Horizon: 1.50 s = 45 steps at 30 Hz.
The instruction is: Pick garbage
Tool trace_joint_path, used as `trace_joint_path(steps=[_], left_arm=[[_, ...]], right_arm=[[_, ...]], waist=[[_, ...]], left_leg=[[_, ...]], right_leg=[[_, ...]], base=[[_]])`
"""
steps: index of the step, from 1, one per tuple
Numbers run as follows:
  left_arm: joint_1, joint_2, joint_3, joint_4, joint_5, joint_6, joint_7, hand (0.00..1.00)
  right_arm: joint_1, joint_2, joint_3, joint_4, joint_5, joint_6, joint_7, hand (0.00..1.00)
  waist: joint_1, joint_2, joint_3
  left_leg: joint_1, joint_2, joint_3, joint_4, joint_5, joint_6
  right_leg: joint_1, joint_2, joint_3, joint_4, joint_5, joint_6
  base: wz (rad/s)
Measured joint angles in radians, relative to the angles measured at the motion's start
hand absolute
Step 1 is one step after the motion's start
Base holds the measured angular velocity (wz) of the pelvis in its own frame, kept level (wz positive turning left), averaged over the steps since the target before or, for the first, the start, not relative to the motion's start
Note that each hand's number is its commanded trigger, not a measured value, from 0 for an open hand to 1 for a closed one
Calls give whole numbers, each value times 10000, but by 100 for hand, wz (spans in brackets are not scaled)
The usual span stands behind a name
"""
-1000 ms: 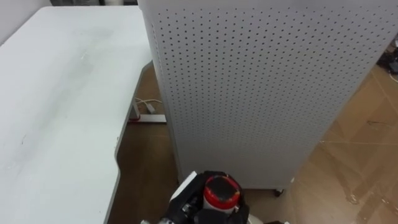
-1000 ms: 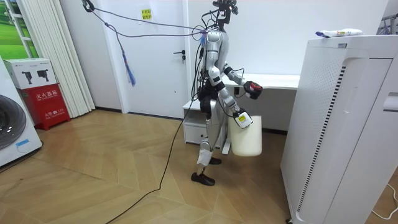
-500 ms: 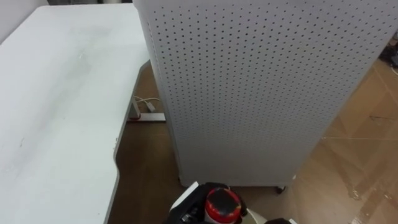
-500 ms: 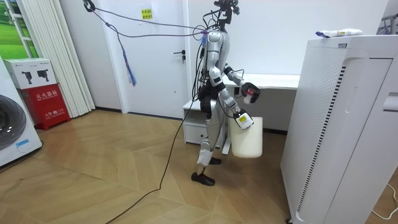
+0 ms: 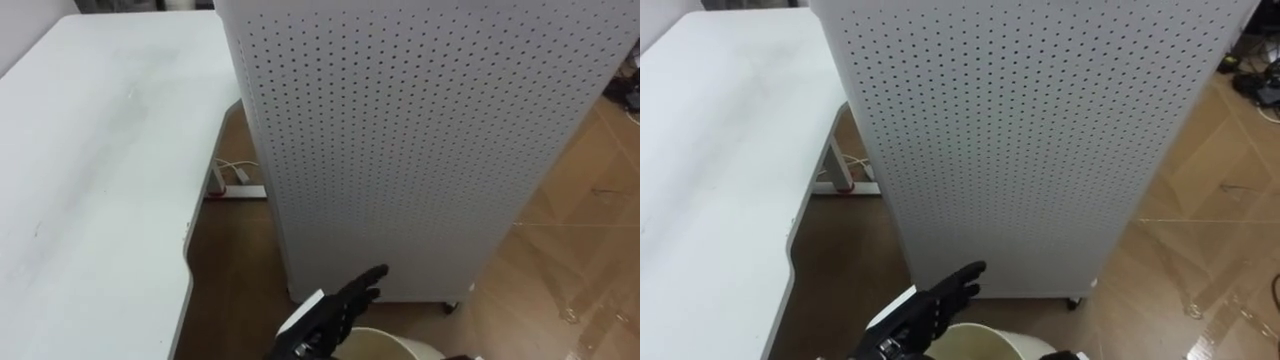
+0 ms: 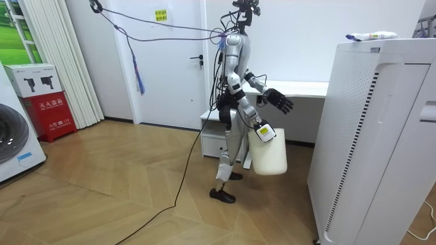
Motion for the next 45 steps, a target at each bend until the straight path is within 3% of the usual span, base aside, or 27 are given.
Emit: trace_joint_path(steps=[6,9,13,18,23,25,31,35,41,44,45], left_arm=[[-13,-63,21,-569,57,64,-5,0],[-20,-67,28,-724,281,66,23,0],[-27,-145,212,-1145,1364,64,51,0],[-53,-35,547,-2159,2323,-41,511,0],[-42,-54,1372,-2825,3598,-190,1196,0],[-45,-86,1933,-3185,4320,-283,1814,0],[-60,-105,2634,-3937,6274,-808,3813,0],[-55,-89,2944,-4498,6977,-861,4828,0],[-73,-57,3631,-5075,8234,-1393,6204,0],[-72,111,3701,-5090,8235,-1428,6834,0],[-72,168,3777,-5082,8223,-1435,7019,0]], right_arm=[[48,4,-37,-12,-2,23,-84,100],[47,-3,-89,-102,-3,21,-90,100],[62,34,-412,-176,3,20,-146,100],[266,25,-694,-659,111,-6,-566,100],[338,27,-720,-684,-72,-110,-667,100],[485,26,-717,-740,-52,-129,-653,100],[625,34,-744,-765,-20,-170,-648,100],[925,32,-805,-844,-17,-204,-631,100],[1200,29,-1015,-748,-62,-311,-380,100],[1298,52,-1002,-746,-24,-310,-286,100],[1299,55,-996,-746,-41,-319,-290,100]], waist=[[-116,-11,-10],[-250,-26,-68],[-366,-31,-64],[-391,-53,-58],[-147,-149,-53],[36,-210,-74],[37,-215,-87],[84,-194,-102],[189,-161,-122],[367,-177,-106],[438,-193,-97]], left_leg=[[178,-14,31,5,2,4],[250,2,194,5,11,19],[404,29,442,9,7,32],[524,104,738,114,-51,103],[991,255,1366,-10,-172,55],[1146,340,1594,-37,-237,-25],[1306,481,1705,-78,-328,-145],[1564,556,1702,-208,-378,-232],[1955,735,1692,-154,-487,-391],[1922,1022,1715,565,-792,-555],[1738,1196,1708,1290,-929,-635]], right_leg=[[165,-32,-37,31,0,0],[173,-30,59,108,0,0],[123,-27,334,279,-1,1],[-18,-8,508,386,-8,-4],[-24,-14,495,550,25,-44],[-20,7,398,542,79,-83],[61,40,-79,525,132,-137],[309,172,-76,308,153,-173],[717,288,-350,170,178,-222],[781,377,-650,420,-1,-434],[735,384,-769,702,-166,-524]], base=[[-1],[-9],[-19],[-18],[-41],[-40],[-13],[-9],[-9],[-24],[-44]])
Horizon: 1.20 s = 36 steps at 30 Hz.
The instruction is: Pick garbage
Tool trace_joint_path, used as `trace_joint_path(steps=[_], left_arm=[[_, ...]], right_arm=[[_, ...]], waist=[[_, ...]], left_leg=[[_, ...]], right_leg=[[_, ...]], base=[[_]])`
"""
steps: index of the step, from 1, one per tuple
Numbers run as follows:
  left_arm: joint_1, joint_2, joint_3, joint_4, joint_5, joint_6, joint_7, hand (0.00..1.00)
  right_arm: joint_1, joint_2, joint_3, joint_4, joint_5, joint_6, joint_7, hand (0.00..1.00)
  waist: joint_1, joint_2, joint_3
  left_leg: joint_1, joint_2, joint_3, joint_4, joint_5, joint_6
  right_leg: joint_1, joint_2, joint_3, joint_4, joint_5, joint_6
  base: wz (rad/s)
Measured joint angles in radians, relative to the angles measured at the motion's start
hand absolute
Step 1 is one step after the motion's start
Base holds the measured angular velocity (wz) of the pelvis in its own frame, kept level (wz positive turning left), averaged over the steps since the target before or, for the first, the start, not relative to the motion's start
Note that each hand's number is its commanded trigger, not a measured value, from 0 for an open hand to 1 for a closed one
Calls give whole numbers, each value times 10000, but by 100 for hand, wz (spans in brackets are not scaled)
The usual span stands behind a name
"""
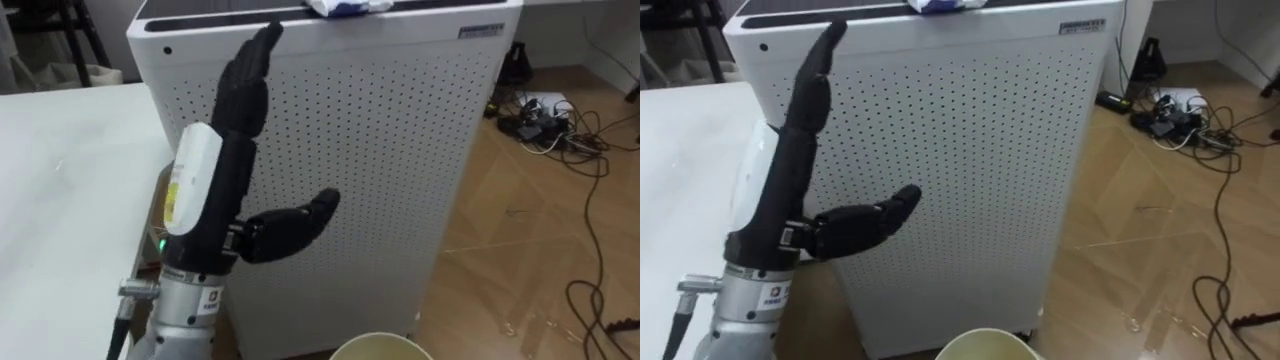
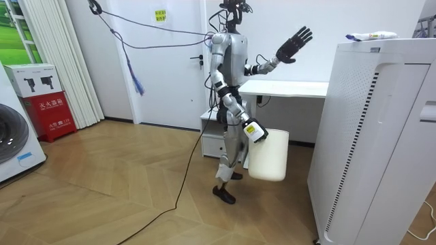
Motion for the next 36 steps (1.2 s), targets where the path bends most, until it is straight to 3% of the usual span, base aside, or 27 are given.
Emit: trace_joint_path(steps=[2,4,5,7,8,9,10,11,12,13,14,15,16,17,19,22,24,27,28,30,31,33,34,36], left_arm=[[1,-9,184,38,40,-63,233,0],[3,8,297,87,66,-236,569,0],[11,19,299,115,71,-295,690,0],[34,51,300,250,240,-404,1034,0],[30,53,300,278,261,-468,1075,0],[28,67,305,281,255,-602,1119,0],[31,68,319,280,263,-678,1204,0],[29,66,436,267,409,-737,1297,0],[29,69,573,258,589,-772,1324,0],[28,75,836,239,905,-814,1426,0],[28,72,946,229,1067,-828,1508,0],[29,62,1075,202,1383,-831,1670,0],[28,77,1244,75,1749,-833,1789,0],[26,98,1309,-25,1889,-836,1817,0],[12,108,1345,-444,2299,-832,1949,0],[-81,182,1323,-593,2832,-811,1971,0],[-187,234,1295,-665,3047,-750,2032,0],[-483,223,1069,-665,3455,-692,2089,0],[-635,224,918,-664,3514,-684,2186,0],[-753,226,807,-663,3522,-689,2247,0],[-800,227,755,-664,3506,-662,2271,0],[-823,224,741,-662,3502,-530,2273,0],[-823,248,738,-609,3500,-460,2260,0],[-851,382,713,-599,3486,-457,2238,0]], right_arm=[[29,-20,-5,3,-32,-34,9,100],[224,-37,-64,-1,-31,-183,10,100],[265,-41,-64,1,-38,-185,15,100],[375,-95,-65,4,-15,-182,19,100],[389,-120,-69,8,5,-181,15,100],[415,-156,-100,29,45,-174,-48,100],[416,-232,-103,71,46,-166,-99,100],[413,-320,-105,147,18,-161,-180,100],[414,-324,-105,220,19,-162,-214,100],[429,-301,-102,363,22,-158,-245,100],[452,-288,-102,400,25,-144,-245,100],[518,-282,-102,414,13,-58,-264,100],[505,-276,-103,398,-55,-44,-262,100],[503,-260,-105,395,-69,-46,-260,100],[516,-208,-114,395,-64,-47,-185,100],[476,-202,-123,393,-54,-47,-162,100],[397,-186,-114,347,-54,-46,-154,100],[367,-120,-89,102,-25,36,-141,100],[364,-115,-81,-15,-26,42,-100,100],[357,-71,-73,-27,-25,40,-29,100],[355,-73,-76,-32,-25,41,19,100],[307,-69,-76,-121,-27,43,118,100],[302,-67,-75,-227,-30,43,172,100],[335,-50,-72,-229,-49,43,204,100]], waist=[[168,-16,17],[163,74,29],[172,78,28],[251,61,71],[233,76,65],[251,57,73],[367,20,93],[544,40,81],[626,46,76],[677,48,71],[667,49,63],[751,20,-25],[849,-6,-92],[897,-33,-93],[877,-258,-91],[703,-206,-107],[675,-136,-100],[659,-75,-66],[659,6,-14],[636,107,51],[636,215,51],[717,378,84],[704,471,136],[454,504,123]], left_leg=[[-548,324,-187,1767,-47,-13],[-1446,826,-763,4216,264,-93],[-1610,877,-953,4667,434,-121],[-2345,845,-1834,5895,1178,-134],[-2493,776,-1927,5851,1041,-91],[-2843,496,-2000,5397,634,-43],[-3125,154,-2055,4469,518,-70],[-3316,-145,-2095,3183,556,-128],[-3336,-268,-2149,2438,639,-165],[-3320,-495,-2323,1147,887,-229],[-3336,-584,-2369,725,1178,-92],[-3290,-665,-2384,605,1574,109],[-3192,-790,-2346,616,1683,317],[-3134,-861,-2326,651,1675,424],[-3078,-1107,-2296,778,1431,605],[-2946,-1317,-2312,995,1020,784],[-2799,-1487,-2281,1015,788,909],[-2495,-1774,-2144,976,545,1133],[-2363,-1819,-2114,980,390,1230],[-2075,-1904,-2139,977,197,1347],[-1984,-1923,-2194,942,114,1411],[-1941,-1947,-2427,789,92,1444],[-1871,-1930,-2627,704,94,1444],[-1756,-1919,-2901,593,95,1436]], right_leg=[[-55,2,59,390,-320,-148],[-61,267,259,1027,-832,-349],[-57,345,374,1180,-940,-405],[94,552,796,1456,-1136,-572],[97,571,835,1467,-1172,-624],[52,526,908,1508,-1213,-631],[-15,461,1108,1555,-1257,-609],[-60,437,1247,1555,-1260,-609],[-61,419,1281,1554,-1290,-622],[1,422,1344,1548,-1416,-597],[39,417,1345,1560,-1503,-559],[91,333,1323,1563,-1638,-421],[129,163,1149,1533,-1729,-265],[177,50,995,1500,-1764,-199],[467,-279,533,1154,-1774,16],[914,-462,428,858,-1698,180],[1026,-648,407,1007,-1731,279],[797,-1094,363,2197,-1708,388],[645,-1250,286,2797,-1573,620],[540,-1329,314,3351,-1329,851],[391,-1372,382,3661,-1137,839],[-51,-1412,482,3607,-1315,860],[-446,-1373,464,3378,-1519,824],[-899,-1334,485,2424,-1471,788]], base=[[-48],[-34],[-34],[-30],[-20],[-27],[-49],[-56],[-54],[-28],[-32],[-37],[-47],[-34],[-1],[15],[10],[7],[5],[2],[-4],[-20],[-21],[22]])
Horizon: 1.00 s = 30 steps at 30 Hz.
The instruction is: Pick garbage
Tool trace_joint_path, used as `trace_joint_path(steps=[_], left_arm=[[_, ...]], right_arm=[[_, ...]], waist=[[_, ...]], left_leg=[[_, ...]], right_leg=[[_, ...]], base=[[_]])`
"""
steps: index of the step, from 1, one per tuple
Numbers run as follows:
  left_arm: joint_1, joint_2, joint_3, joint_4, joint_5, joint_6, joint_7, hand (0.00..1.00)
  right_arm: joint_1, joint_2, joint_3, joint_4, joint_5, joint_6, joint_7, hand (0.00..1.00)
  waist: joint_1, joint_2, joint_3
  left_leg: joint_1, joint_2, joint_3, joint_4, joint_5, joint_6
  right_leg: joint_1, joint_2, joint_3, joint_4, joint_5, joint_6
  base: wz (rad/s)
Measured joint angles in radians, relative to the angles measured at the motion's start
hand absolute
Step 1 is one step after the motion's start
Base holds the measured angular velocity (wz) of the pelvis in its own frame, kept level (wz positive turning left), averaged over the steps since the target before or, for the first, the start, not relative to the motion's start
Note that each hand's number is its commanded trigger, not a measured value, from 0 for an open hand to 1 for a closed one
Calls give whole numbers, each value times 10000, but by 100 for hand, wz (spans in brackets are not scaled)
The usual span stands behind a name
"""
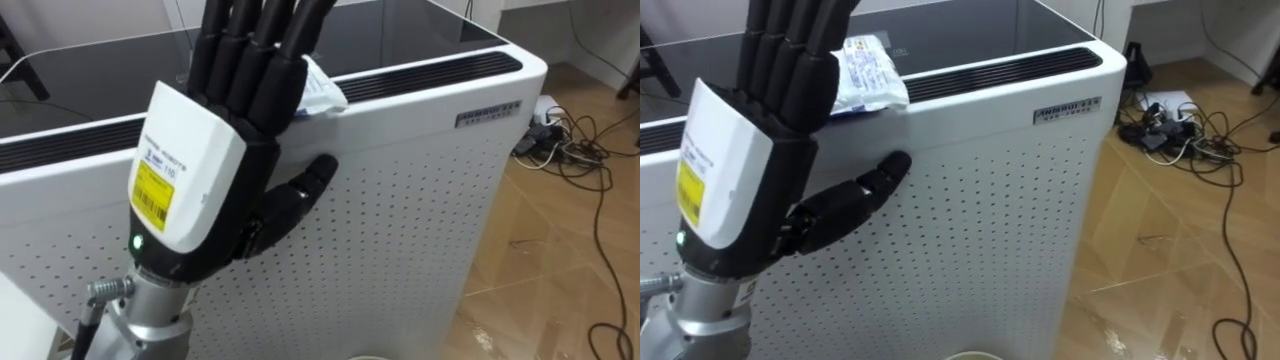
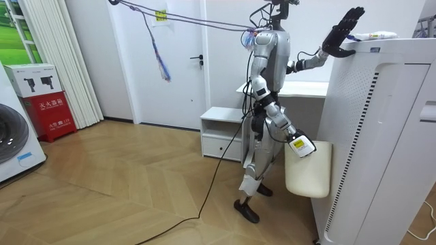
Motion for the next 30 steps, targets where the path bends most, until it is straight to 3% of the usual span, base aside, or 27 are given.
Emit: trace_joint_path(steps=[6,9,15,20,28,30], left_arm=[[183,18,24,-269,24,116,-143,0],[190,136,37,-302,221,114,-160,6],[194,340,239,-639,228,110,-386,8],[236,355,287,-636,233,111,-420,0],[1147,349,770,-553,216,110,-375,0],[1453,349,822,-554,217,130,-375,0]], right_arm=[[81,3,2,0,-15,0,166,100],[91,5,2,-1,-146,0,281,100],[92,4,-9,0,-375,0,280,100],[103,8,-8,0,-383,0,280,100],[347,-66,-105,-155,-395,6,181,100],[362,-87,-110,-160,-395,104,185,100]], waist=[[10,-37,-5],[44,-81,-25],[261,-69,-40],[265,-51,-49],[269,46,19],[269,91,4]], left_leg=[[21,-3,-17,-61,3,-4],[22,1,-43,-53,4,-5],[26,-5,-45,-27,8,-8],[50,-7,-55,-28,10,-11],[107,13,-54,-171,6,-16],[103,17,-52,-184,7,-17]], right_leg=[[13,5,-8,0,3,-4],[13,4,-50,-1,2,-4],[34,-2,-74,-93,6,-9],[78,-2,-90,-107,6,-10],[150,9,-144,-113,24,-32],[138,11,-151,-111,24,-33]], base=[[0],[2],[0],[0],[0],[0]])
